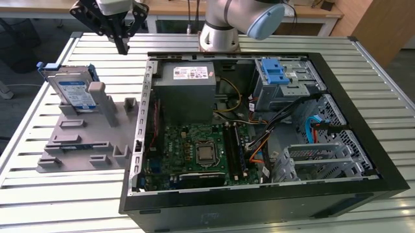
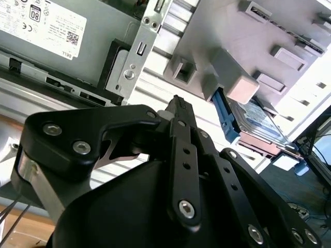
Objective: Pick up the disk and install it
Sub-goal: 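Reach for the disk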
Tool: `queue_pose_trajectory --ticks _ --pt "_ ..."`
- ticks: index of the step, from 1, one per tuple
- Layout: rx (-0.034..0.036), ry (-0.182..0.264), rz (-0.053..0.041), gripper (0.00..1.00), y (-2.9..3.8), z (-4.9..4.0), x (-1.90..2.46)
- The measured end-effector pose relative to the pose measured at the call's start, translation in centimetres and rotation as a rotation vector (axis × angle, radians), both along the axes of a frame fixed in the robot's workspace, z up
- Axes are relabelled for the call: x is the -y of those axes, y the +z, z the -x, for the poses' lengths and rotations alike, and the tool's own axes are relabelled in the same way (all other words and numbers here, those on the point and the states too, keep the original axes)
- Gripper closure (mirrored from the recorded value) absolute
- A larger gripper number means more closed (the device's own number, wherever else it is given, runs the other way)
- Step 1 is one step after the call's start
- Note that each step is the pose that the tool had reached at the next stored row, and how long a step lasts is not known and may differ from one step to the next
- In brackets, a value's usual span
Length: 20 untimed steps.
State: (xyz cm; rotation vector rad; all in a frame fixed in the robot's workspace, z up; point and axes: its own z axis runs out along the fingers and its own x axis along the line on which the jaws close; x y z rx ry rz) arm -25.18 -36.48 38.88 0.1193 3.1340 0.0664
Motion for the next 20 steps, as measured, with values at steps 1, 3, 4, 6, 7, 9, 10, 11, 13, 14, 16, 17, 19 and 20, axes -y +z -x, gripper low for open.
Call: queue_pose_trajectory --ticks 1,3,4,6,7,9,10,11,13,14,16,17,19,20 --pt "-0.0037 0.000 0.0000 0.89 -0.01 0.07 0.00" --pt "-0.0063 0.000 0.0001 0.89 -0.03 0.34 -0.01" --pt "-0.0063 0.000 0.0000 0.89 -0.04 0.53 -0.04" --pt "-0.0064 0.000 0.0000 0.89 -0.05 0.96 -0.09" --pt "-0.0064 0.000 0.0000 0.89 -0.05 1.21 -0.12" --pt "-0.0063 0.000 0.0000 0.89 -0.07 1.61 -0.21" --pt "-0.0063 0.000 -0.0001 0.89 -0.08 1.80 -0.26" --pt "-0.0064 0.000 0.0000 0.89 -0.08 2.00 -0.31" --pt "-0.0063 0.001 0.0000 0.89 -0.11 2.53 -0.43" --pt "-0.0063 0.001 0.0000 0.89 -0.12 2.80 -0.49" --pt "-0.0064 0.001 0.0000 0.89 -0.14 3.33 -0.60" --pt "-0.0063 0.001 0.0000 0.89 -0.15 3.59 -0.66" --pt "-0.0064 0.001 0.0001 0.89 -0.17 4.00 -0.74" --pt "-0.0063 0.001 0.0000 0.89 -0.17 4.11 -0.76"
